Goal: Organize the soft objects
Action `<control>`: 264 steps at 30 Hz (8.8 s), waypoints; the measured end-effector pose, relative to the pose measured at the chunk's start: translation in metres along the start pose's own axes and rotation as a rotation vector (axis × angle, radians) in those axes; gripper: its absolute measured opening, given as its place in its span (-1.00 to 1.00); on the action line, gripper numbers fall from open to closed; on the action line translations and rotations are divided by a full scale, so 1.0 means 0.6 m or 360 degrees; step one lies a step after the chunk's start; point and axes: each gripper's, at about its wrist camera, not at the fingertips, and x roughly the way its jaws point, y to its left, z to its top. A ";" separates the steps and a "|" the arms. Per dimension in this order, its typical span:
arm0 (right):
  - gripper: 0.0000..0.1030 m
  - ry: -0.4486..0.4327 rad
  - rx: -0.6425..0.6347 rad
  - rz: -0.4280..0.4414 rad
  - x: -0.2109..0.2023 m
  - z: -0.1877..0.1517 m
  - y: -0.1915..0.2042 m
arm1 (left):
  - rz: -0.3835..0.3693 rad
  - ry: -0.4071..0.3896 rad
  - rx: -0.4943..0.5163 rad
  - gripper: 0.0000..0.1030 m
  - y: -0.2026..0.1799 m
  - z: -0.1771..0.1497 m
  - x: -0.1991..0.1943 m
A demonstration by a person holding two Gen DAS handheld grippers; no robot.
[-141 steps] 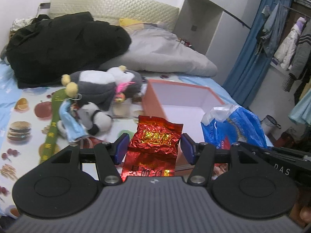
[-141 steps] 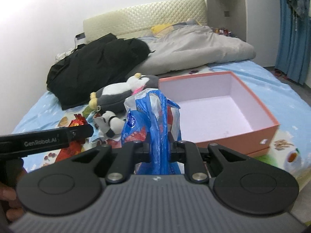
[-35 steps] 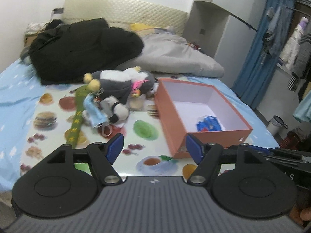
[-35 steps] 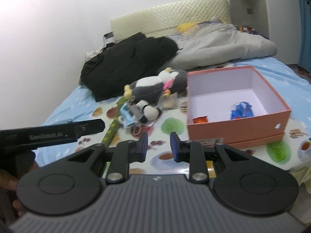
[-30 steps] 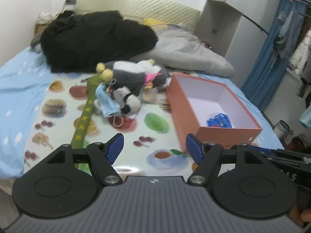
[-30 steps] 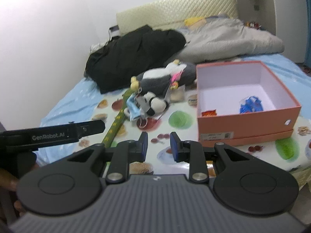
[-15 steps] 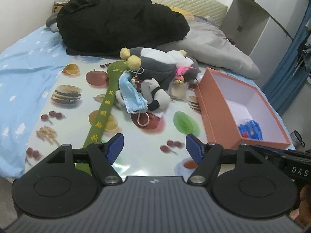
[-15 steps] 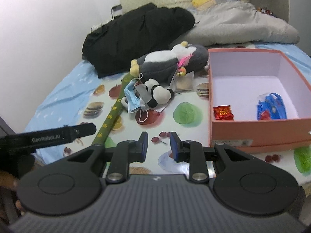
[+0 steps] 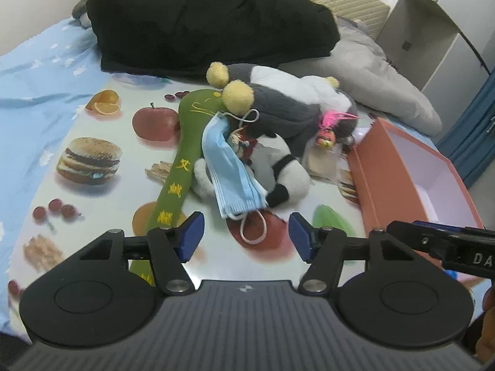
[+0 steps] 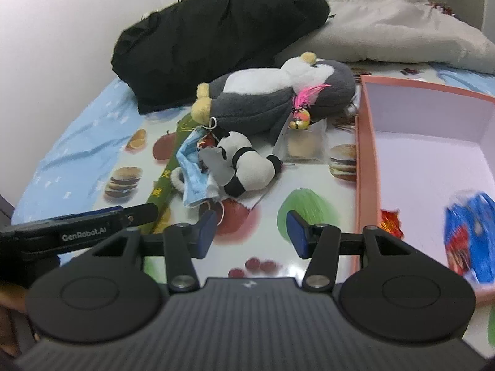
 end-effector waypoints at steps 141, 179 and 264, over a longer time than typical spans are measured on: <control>-0.16 -0.0265 0.0171 -0.0274 -0.201 -0.153 -0.052 | -0.0185 -0.0039 0.0405 -0.84 -0.148 -0.124 -0.145; -0.16 -0.0306 0.0441 -0.0466 -0.236 -0.041 -0.338 | -0.0425 0.0075 0.0679 -0.83 -0.526 -0.001 0.023; 0.00 -0.0440 0.0203 -0.0191 -0.346 -0.201 -0.064 | -0.0238 -0.0179 0.0493 -0.01 -0.226 -0.133 -0.300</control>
